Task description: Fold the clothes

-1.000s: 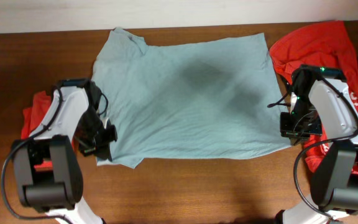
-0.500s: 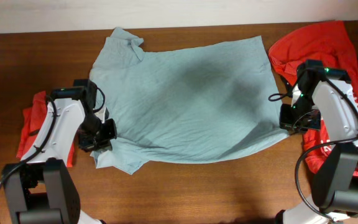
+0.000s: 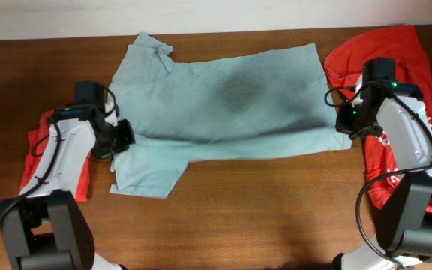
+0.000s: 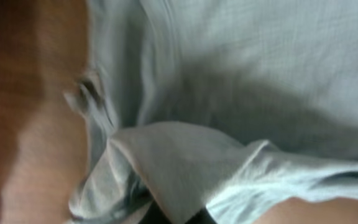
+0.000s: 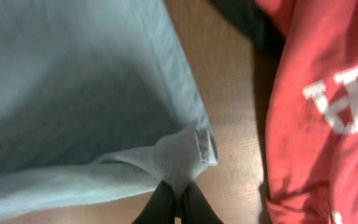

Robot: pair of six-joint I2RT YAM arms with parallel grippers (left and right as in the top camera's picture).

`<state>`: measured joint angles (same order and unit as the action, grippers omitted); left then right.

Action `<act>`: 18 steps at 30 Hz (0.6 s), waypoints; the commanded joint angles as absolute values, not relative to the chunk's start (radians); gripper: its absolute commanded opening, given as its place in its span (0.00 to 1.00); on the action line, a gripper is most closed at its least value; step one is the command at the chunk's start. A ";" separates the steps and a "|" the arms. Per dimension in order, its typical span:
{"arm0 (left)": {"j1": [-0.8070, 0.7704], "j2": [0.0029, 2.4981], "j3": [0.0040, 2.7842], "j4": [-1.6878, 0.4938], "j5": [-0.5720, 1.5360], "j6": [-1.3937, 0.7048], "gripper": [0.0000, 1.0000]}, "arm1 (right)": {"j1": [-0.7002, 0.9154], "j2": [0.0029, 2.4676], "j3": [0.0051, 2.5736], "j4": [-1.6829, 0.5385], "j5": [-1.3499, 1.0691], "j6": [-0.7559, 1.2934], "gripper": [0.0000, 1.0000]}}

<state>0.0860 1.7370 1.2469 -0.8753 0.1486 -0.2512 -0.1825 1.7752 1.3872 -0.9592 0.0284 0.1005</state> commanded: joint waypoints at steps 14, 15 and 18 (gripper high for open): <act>0.085 1.718 1.246 -0.687 0.134 -0.326 0.01 | -0.190 1.818 1.382 -0.757 0.025 0.101 0.12; 0.085 1.718 1.246 -0.681 0.134 -0.325 0.01 | -0.190 1.823 1.382 -0.748 0.021 0.101 0.13; 0.085 1.722 1.246 -0.669 0.134 -0.326 0.02 | -0.190 1.838 1.382 -0.733 -0.013 0.083 0.13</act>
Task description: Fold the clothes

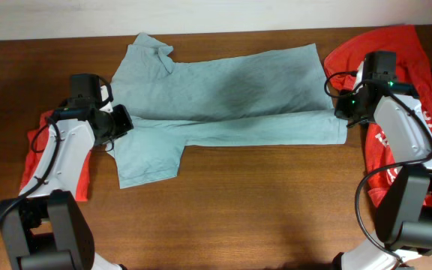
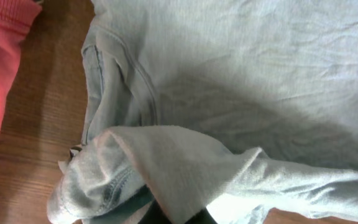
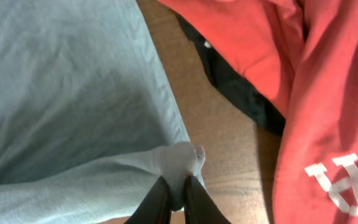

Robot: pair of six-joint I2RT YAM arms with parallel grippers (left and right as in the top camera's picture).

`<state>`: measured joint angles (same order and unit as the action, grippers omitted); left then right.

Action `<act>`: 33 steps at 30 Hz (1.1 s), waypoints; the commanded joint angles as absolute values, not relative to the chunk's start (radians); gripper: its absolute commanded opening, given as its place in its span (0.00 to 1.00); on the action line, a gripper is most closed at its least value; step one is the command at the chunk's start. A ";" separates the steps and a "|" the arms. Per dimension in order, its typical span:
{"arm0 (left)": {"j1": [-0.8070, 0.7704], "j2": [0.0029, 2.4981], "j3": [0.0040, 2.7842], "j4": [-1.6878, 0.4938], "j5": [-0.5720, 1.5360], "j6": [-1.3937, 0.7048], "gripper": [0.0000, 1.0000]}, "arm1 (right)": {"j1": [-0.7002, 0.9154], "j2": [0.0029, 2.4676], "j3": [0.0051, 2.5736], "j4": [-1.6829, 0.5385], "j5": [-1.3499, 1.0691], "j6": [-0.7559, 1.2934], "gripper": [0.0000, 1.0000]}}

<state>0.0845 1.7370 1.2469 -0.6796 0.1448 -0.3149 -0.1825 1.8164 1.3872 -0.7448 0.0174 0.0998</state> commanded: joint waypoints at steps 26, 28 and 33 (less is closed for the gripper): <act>0.074 1.835 1.246 -0.560 0.133 -0.325 0.07 | -0.190 1.878 1.382 -0.604 -0.023 0.082 0.18; 0.074 1.835 1.246 -0.552 0.133 -0.325 0.11 | -0.190 1.888 1.382 -0.601 -0.028 0.082 0.30; 0.074 1.835 1.246 -0.548 0.133 -0.325 0.34 | -0.190 1.921 1.382 -0.598 -0.050 0.056 0.45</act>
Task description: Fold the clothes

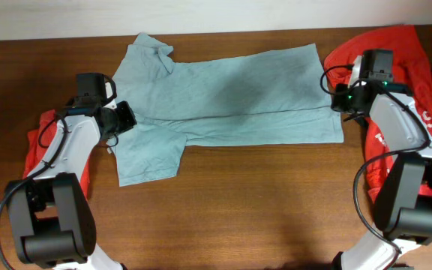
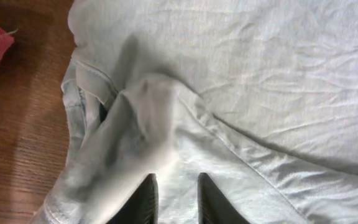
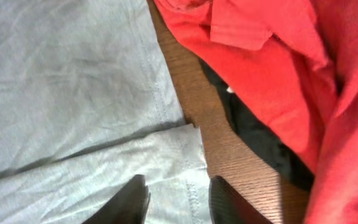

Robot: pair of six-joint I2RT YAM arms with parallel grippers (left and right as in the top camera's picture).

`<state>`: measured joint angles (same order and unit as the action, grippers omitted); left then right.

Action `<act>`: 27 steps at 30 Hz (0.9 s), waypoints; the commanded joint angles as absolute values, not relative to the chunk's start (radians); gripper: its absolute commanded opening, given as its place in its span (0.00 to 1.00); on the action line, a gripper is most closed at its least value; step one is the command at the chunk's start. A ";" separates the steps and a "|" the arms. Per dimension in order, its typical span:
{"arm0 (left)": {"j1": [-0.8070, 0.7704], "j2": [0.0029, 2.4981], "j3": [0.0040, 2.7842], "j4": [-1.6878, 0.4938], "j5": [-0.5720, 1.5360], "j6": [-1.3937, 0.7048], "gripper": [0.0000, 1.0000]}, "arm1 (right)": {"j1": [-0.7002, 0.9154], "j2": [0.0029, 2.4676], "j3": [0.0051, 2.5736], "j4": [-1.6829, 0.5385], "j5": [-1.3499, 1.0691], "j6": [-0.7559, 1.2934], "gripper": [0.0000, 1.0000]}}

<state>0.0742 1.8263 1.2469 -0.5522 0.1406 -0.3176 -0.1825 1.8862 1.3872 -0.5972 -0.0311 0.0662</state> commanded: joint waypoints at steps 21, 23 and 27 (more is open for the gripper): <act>0.074 1.835 1.240 -0.877 0.022 -0.321 0.48 | -0.190 1.926 1.382 -0.692 -0.049 0.056 0.48; 0.074 1.835 1.238 -0.889 -0.043 -0.321 0.48 | -0.190 1.926 1.382 -0.693 -0.049 0.056 0.48; 0.074 1.835 1.236 -0.893 -0.125 -0.321 0.48 | -0.190 1.926 1.382 -0.695 -0.049 0.056 0.48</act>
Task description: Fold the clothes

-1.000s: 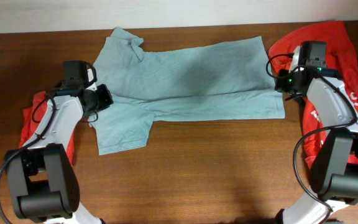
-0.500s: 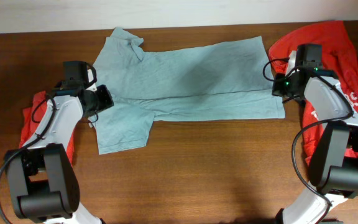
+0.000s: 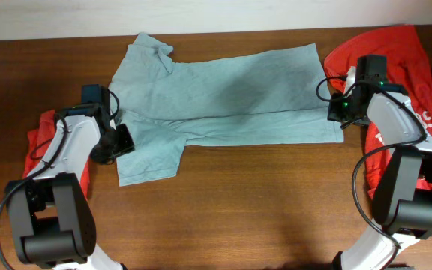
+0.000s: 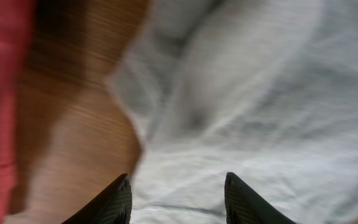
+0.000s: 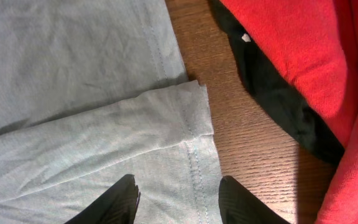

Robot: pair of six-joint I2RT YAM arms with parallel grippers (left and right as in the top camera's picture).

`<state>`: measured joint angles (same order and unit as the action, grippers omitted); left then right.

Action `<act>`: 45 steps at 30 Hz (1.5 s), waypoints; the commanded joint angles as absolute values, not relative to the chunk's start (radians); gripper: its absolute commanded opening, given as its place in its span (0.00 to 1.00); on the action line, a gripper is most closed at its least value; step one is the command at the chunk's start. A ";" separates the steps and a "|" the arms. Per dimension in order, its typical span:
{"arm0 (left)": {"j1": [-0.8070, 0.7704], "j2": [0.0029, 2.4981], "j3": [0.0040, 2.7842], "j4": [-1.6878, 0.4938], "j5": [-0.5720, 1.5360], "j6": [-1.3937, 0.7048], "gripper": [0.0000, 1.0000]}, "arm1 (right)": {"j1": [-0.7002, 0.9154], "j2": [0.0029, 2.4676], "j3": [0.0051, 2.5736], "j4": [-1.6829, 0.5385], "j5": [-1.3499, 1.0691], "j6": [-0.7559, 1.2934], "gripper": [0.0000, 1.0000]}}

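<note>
A pale blue-green T-shirt point(image 3: 231, 90) lies spread across the table, collar to the left, with its near long edge folded back over the body. My left gripper point(image 3: 120, 139) hovers open above the shirt's near sleeve point(image 3: 152, 157). The left wrist view is blurred, showing the left gripper point(image 4: 178, 202) over the cloth point(image 4: 247, 112), with nothing between the jaws. My right gripper point(image 3: 338, 114) stands open at the hem end. In its wrist view the right gripper point(image 5: 178, 202) sits just short of the folded hem corner point(image 5: 188, 109).
A red garment point(image 3: 34, 150) lies bunched by the left arm. More red clothing point(image 3: 396, 52) with white lettering is piled at the right, over a black piece point(image 5: 278, 106). Bare wooden table point(image 3: 238, 202) stretches in front of the shirt.
My left gripper has moved from the shirt's shoulder toward the table front, over the sleeve, with jaws wider. The right gripper has drawn back slightly from the hem corner, jaws also wider.
Both grippers were shut on the shirt's near edge, holding it lifted. They then held it farther back over the body. After that both were open and the folded edge lay flat. Now they stand wider open, a little nearer the front.
</note>
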<state>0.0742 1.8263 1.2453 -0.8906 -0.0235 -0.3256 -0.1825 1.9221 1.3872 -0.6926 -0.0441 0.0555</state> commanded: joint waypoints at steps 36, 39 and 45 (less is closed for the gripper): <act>0.055 1.746 1.197 -0.477 0.334 -0.160 0.00 | -0.190 1.926 1.382 -0.700 -0.049 0.056 0.49; 0.054 1.746 1.197 -0.259 0.334 -0.218 0.00 | -0.190 1.926 1.382 -0.701 -0.049 0.057 0.49; 0.039 1.746 1.196 -0.136 0.333 -0.238 0.04 | -0.190 1.926 1.382 -0.701 -0.049 0.056 0.49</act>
<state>0.0505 1.7649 1.1900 -0.1429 0.3153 -0.2173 -0.1825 1.9221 1.3872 -0.7025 -0.0441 0.0555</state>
